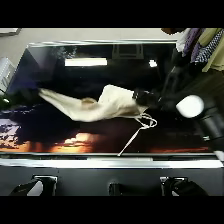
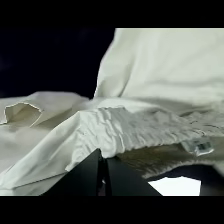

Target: Fold the clothes and pants, and hang the long-sleeved shirts on hangers.

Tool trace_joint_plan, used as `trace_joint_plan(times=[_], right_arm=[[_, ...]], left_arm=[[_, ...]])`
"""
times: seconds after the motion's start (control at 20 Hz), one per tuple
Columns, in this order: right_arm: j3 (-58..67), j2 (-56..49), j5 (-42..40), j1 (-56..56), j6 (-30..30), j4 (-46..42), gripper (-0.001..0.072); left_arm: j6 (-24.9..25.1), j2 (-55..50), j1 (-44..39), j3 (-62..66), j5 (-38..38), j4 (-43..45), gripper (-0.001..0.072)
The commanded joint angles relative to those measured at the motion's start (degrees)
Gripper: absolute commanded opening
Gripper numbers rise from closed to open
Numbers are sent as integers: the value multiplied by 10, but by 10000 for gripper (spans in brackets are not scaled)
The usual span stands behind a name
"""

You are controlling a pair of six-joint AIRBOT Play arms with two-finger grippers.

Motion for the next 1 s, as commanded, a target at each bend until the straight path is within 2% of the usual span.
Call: trace_joint_plan(times=[0.0, 0.1, 0.25, 0.4, 0.5, 0.8, 0.95], right_arm=[[221, 3, 83, 0, 21, -102, 25], [337, 3, 120, 0, 12, -103, 25], [464, 9, 167, 0, 2, -100, 25], [483, 50, 176, 0, 11, -101, 25], [483, 62, 194, 0, 24, -102, 25], [434, 30, 211, 0, 38, -102, 25], [399, -39, 221, 0, 47, -106, 25]], left_arm=[[-6, 30, 1, 166, -1, 1, 9], [-34, 53, 1, 241, -1, 12, 9], [-112, 96, 1, 313, -1, 100, 9], [-230, 146, 1, 328, 1, 222, 9], [-270, 171, 1, 328, 1, 278, 9], [-271, 134, 0, 328, -15, 281, 9], [-228, 52, -5, 311, -39, 205, 9]])
